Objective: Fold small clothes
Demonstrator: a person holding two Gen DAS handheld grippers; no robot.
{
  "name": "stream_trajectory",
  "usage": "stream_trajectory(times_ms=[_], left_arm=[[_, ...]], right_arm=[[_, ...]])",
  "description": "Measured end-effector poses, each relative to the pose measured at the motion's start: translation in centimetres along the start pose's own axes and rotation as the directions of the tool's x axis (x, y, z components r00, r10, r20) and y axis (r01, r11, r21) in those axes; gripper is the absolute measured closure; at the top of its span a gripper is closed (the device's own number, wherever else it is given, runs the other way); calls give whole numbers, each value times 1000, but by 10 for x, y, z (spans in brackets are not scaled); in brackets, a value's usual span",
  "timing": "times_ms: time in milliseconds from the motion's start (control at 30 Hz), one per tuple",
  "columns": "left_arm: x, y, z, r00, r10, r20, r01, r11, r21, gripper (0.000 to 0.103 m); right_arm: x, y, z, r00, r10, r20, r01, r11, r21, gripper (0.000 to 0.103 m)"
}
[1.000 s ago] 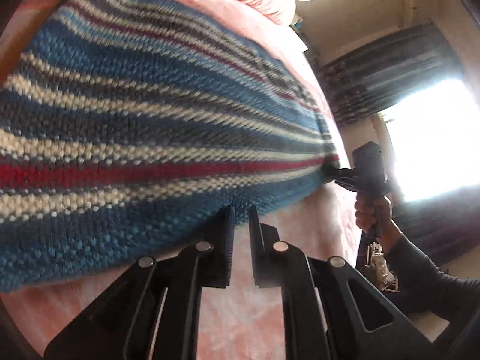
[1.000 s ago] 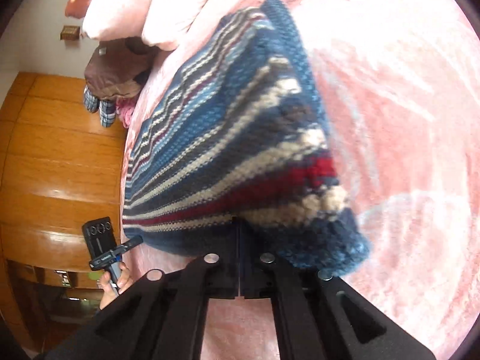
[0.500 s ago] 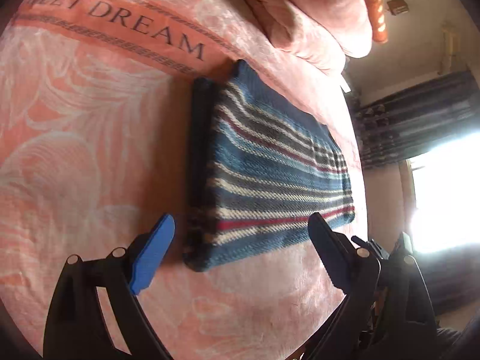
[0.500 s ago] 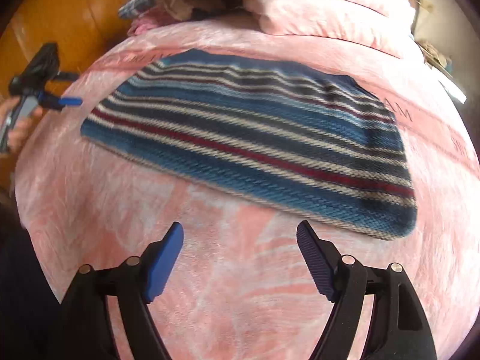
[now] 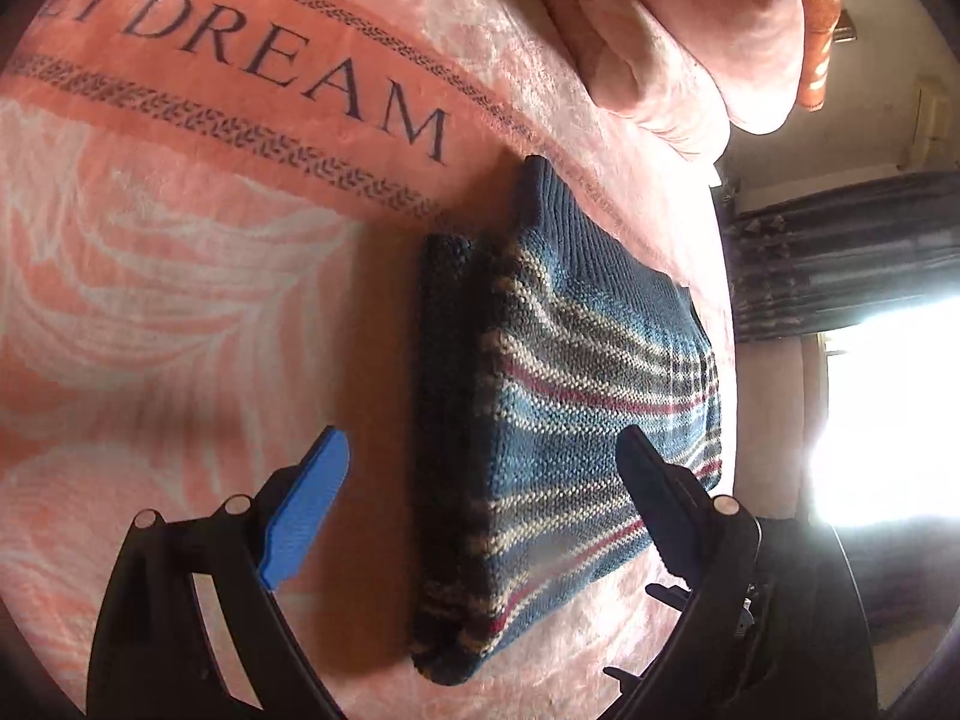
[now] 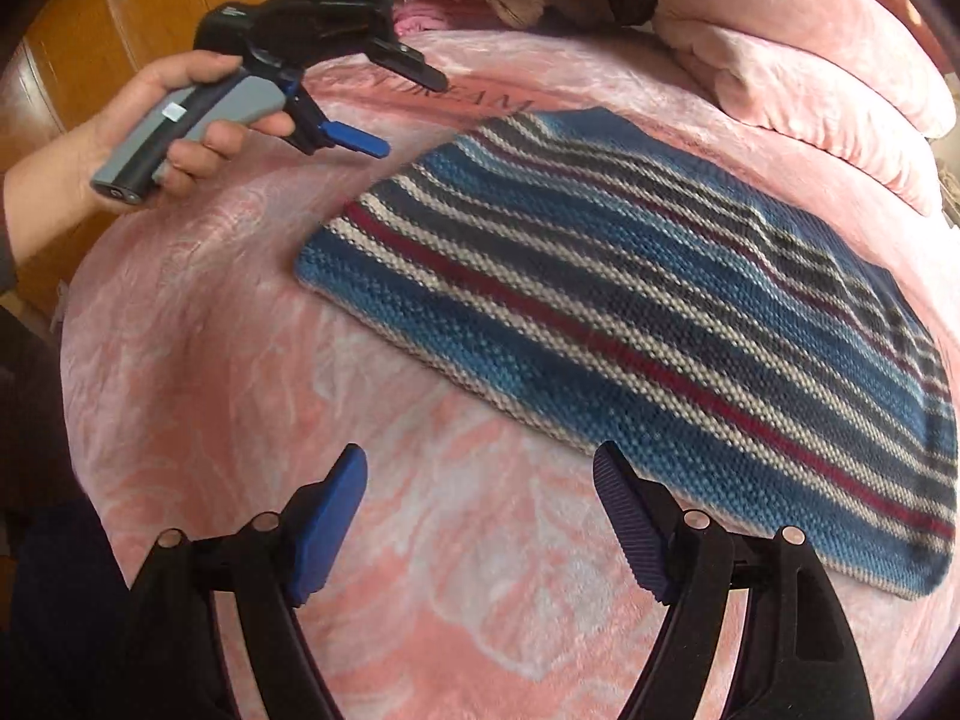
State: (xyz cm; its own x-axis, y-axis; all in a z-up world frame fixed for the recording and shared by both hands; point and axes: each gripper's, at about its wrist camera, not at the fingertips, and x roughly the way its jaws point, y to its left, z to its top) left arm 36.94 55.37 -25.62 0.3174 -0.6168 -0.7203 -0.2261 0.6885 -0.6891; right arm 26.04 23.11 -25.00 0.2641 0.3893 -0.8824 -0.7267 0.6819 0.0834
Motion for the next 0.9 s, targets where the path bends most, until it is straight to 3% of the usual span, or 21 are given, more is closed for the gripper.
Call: stream_trajectory(times_ms=[267, 467, 667, 900], left_arm=[[27, 1, 23, 999, -22, -35, 23, 999, 27, 13], [45, -1, 37, 998, -29, -63, 32, 998, 47, 13], [59, -8, 47, 996, -33, -87, 39, 997, 72, 13], [74, -18, 56, 993, -38, -115, 49, 994, 96, 13]], right_arm=[[20, 15, 27, 1000, 16, 22, -15, 999, -42, 25], [35, 33, 30, 999, -16, 40, 20, 996, -88, 25], [54, 62, 28, 988, -135, 79, 148, 969, -200, 25], [76, 95, 30, 950, -267, 162, 306, 898, -317, 25]])
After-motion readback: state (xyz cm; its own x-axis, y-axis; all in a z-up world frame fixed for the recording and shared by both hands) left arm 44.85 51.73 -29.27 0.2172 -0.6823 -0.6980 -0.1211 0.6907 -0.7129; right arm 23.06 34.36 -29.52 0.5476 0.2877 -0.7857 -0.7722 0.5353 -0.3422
